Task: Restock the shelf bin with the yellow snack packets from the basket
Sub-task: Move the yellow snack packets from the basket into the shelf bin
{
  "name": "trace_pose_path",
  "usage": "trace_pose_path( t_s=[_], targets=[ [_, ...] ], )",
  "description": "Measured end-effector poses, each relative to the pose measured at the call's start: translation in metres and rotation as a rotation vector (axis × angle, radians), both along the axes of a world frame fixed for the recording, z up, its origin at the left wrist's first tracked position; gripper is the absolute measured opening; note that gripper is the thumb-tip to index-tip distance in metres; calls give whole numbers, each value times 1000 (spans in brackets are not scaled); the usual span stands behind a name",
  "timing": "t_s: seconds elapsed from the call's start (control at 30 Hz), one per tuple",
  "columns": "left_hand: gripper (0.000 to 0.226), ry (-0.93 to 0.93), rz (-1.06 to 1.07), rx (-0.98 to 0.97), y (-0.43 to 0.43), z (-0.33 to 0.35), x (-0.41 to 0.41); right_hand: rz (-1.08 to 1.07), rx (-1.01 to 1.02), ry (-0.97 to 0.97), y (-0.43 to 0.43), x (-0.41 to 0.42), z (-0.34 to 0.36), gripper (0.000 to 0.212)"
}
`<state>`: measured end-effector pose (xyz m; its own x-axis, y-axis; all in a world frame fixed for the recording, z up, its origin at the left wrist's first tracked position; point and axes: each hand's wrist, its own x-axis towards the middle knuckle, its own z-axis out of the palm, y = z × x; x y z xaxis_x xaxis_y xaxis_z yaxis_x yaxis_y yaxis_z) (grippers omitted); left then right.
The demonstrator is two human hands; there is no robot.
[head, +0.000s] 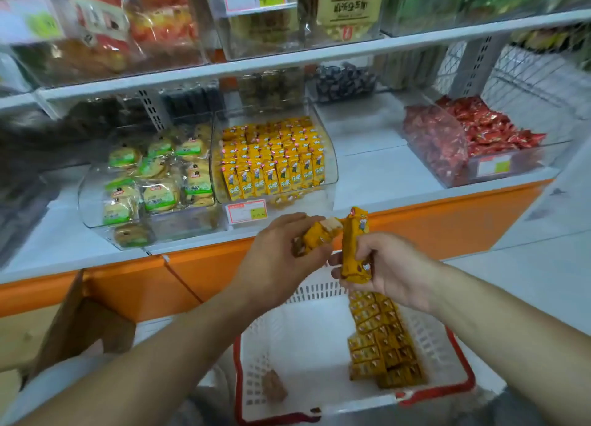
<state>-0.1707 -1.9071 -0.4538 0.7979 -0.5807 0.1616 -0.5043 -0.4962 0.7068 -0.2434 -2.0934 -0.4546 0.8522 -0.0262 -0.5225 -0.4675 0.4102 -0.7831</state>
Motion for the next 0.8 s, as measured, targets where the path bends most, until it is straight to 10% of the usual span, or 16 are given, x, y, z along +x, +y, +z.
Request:
trace_pose_path(
  t_s=[0.8],
  targets=[
    [71, 431, 340, -399, -33, -21, 22, -140, 106, -110, -1, 52, -17, 11]
  ],
)
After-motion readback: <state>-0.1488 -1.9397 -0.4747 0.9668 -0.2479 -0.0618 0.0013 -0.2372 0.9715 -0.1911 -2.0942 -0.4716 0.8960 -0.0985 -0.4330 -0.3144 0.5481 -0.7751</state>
